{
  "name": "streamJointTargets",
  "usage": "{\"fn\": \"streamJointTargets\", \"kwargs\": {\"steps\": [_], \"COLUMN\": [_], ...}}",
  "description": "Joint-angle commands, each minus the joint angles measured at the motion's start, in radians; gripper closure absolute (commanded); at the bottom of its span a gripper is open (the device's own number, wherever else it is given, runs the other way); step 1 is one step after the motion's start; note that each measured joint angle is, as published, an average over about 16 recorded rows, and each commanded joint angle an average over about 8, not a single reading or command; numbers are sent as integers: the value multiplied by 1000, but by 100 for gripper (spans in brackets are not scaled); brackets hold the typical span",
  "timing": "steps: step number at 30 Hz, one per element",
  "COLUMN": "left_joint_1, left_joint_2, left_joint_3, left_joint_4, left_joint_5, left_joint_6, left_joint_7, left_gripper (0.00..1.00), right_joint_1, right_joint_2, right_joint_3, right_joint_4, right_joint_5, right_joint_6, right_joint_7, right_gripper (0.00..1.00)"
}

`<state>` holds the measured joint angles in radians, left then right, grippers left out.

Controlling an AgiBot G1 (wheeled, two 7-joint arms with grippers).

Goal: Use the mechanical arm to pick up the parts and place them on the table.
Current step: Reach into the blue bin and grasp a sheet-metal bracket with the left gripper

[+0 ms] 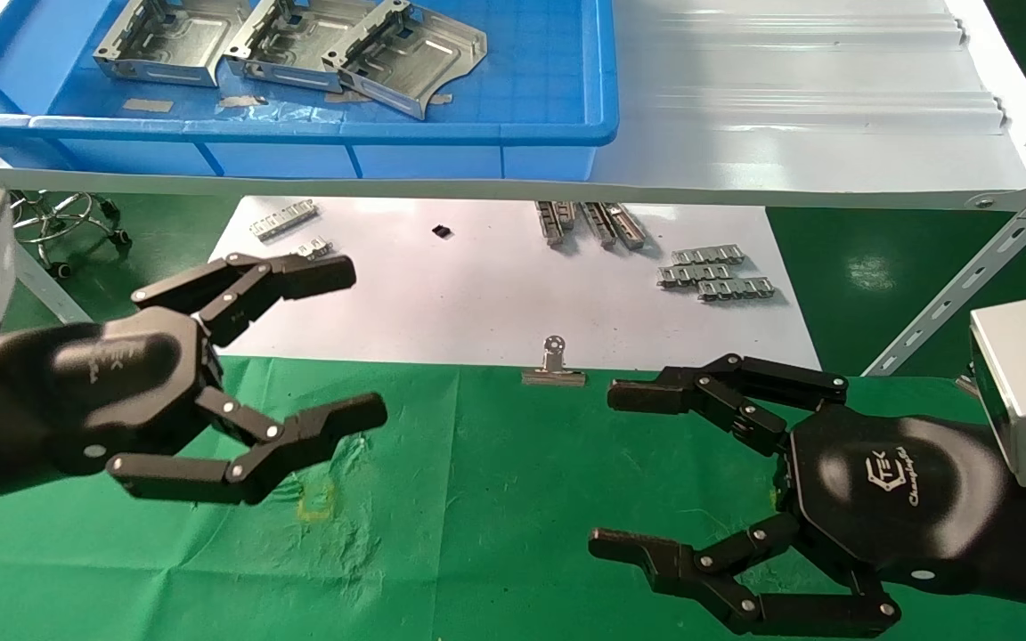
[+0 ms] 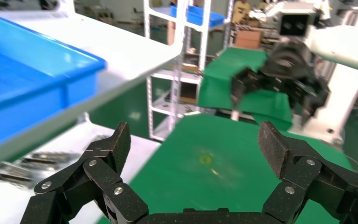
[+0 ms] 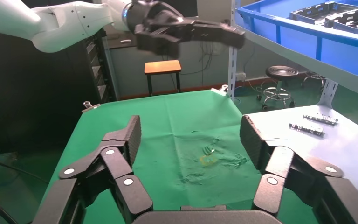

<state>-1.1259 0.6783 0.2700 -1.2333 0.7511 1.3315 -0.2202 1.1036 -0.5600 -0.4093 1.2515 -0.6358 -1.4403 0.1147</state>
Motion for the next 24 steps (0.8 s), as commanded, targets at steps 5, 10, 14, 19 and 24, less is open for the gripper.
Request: {"fn": "streamJointTargets", "kwargs": {"steps": [5,10,14,19,24], "left_joint_1": [-54,-143,-227,-352,-494], "left_joint_2": [46,104,153,210,261], "left_joint_3": [2,26,53,92,141], "left_joint_4": [27,94,176,307,470], "left_joint_5": [36,106,166,246,331], "left_joint_6": [-100,-185,-236,-283,-288], "left_joint_7": [-8,-7,-8,-10,-3], "left_gripper": [0,0,0,0,0], "right_joint_1": [0,0,0,0,0], "right_joint_2": [0,0,0,0,0], "right_joint_3": [0,0,0,0,0], "right_joint_4": [0,0,0,0,0], "right_joint_5": [0,0,0,0,0], "right_joint_6": [0,0,0,0,0], "right_joint_7": [0,0,0,0,0], "right_gripper": [100,100,100,100,100]}}
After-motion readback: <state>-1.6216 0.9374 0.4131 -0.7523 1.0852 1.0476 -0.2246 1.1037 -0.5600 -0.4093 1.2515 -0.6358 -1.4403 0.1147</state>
